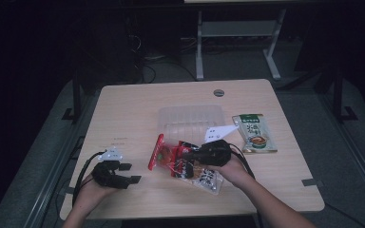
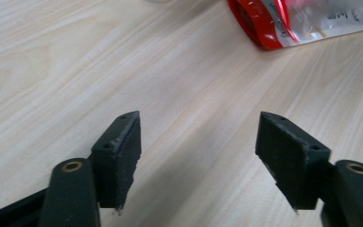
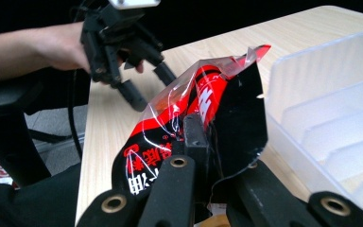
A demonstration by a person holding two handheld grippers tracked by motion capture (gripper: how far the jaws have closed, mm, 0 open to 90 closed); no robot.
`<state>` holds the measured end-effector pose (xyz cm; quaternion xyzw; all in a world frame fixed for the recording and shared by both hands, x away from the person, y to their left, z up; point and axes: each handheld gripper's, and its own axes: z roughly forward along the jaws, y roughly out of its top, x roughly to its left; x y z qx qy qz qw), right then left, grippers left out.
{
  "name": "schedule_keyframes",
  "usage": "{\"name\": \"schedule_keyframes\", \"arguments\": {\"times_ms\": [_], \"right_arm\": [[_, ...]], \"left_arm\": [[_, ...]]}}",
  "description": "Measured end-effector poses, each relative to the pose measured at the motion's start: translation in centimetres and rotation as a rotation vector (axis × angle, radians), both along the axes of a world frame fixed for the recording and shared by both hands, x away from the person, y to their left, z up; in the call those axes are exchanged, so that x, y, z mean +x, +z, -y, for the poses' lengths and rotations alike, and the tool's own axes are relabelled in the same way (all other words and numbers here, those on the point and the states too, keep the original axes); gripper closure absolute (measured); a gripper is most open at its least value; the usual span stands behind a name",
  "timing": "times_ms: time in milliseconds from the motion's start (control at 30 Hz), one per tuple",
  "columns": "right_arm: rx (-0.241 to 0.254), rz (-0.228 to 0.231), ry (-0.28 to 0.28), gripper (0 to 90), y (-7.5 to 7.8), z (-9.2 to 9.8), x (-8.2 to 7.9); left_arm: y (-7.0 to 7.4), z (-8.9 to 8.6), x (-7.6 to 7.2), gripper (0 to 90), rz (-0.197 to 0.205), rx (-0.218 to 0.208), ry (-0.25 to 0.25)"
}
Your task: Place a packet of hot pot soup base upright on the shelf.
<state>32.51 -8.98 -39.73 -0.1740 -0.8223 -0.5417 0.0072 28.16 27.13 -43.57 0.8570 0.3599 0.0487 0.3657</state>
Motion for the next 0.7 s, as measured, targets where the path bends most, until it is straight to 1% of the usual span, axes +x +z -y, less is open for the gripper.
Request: {"name": "schedule_keyframes", "arguments": {"times_ms": [67,100,133,200,267,300,367,533,700], "right_arm": [[-0.005,-0.002,-0.007,89.7,0.2,0.3,0.2],[-0.001,0.000,-0.011,89.7,0.3,0.5,0.3],[0.000,0.000,-0.018,89.7,0.4,0.7,0.4],[0.001,0.008,-0.025,89.7,0.6,1.0,0.7],[0.001,0.010,-0.038,89.7,0.8,1.3,0.9],[0.001,0.016,-0.042,89.7,1.0,1.4,1.1],[0.005,0.021,-0.052,89.7,1.1,1.7,1.3],[0.004,0.037,-0.078,89.7,1.5,2.2,2.1],[0.004,0.042,-0.103,89.7,1.6,2.6,2.8]], "left_arm": [[0.0,0.1,-0.6,29.7,0.004,0.005,-0.002],[0.1,0.0,-0.8,29.5,0.009,0.015,-0.013],[0.1,0.1,-0.9,29.1,0.010,0.010,-0.009],[0.2,0.1,-0.8,28.9,0.019,0.021,-0.018],[0.2,0.0,-0.8,28.8,0.023,0.018,-0.020],[0.1,0.1,-0.8,28.8,0.026,0.011,-0.013],[-0.1,0.0,-0.8,28.8,0.026,0.016,-0.022],[-0.4,0.0,-0.5,28.8,0.028,0.021,-0.024],[-0.4,0.1,-0.5,28.3,0.031,0.027,-0.033]]}}
